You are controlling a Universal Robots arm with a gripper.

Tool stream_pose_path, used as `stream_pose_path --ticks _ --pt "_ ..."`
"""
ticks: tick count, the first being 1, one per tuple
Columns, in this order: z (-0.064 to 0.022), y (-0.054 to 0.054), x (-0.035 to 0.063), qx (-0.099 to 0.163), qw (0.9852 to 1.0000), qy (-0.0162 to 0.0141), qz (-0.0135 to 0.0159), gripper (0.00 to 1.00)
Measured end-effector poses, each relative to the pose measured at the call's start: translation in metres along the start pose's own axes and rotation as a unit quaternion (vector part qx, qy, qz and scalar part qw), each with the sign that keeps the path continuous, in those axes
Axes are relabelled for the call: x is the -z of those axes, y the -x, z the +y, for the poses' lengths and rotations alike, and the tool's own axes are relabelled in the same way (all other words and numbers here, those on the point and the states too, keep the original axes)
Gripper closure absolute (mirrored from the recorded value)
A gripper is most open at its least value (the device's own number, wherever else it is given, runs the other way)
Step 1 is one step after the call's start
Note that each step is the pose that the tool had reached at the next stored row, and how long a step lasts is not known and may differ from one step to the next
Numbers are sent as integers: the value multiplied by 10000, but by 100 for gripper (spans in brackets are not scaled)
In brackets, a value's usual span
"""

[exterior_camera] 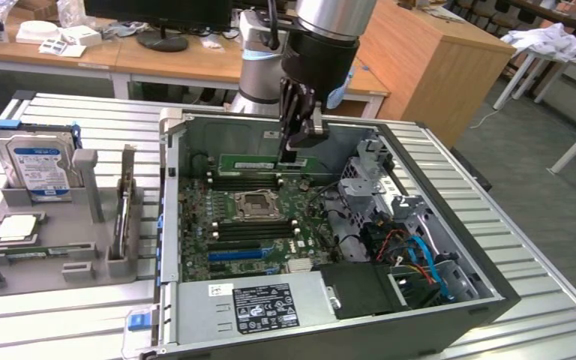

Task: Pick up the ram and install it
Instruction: 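Pick up the ram and move it above insertion slot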

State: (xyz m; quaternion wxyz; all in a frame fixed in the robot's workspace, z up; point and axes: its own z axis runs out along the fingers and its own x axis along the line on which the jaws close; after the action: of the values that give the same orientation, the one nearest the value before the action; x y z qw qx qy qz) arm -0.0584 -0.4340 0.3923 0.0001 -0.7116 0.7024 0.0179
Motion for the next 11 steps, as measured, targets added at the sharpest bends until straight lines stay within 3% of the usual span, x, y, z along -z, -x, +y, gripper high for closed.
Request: stream_pose_path --ticks 6,11 --pt "-1 89 -6 0 10000 0 0 88" --pt "-1 92 -7 0 10000 0 0 88"
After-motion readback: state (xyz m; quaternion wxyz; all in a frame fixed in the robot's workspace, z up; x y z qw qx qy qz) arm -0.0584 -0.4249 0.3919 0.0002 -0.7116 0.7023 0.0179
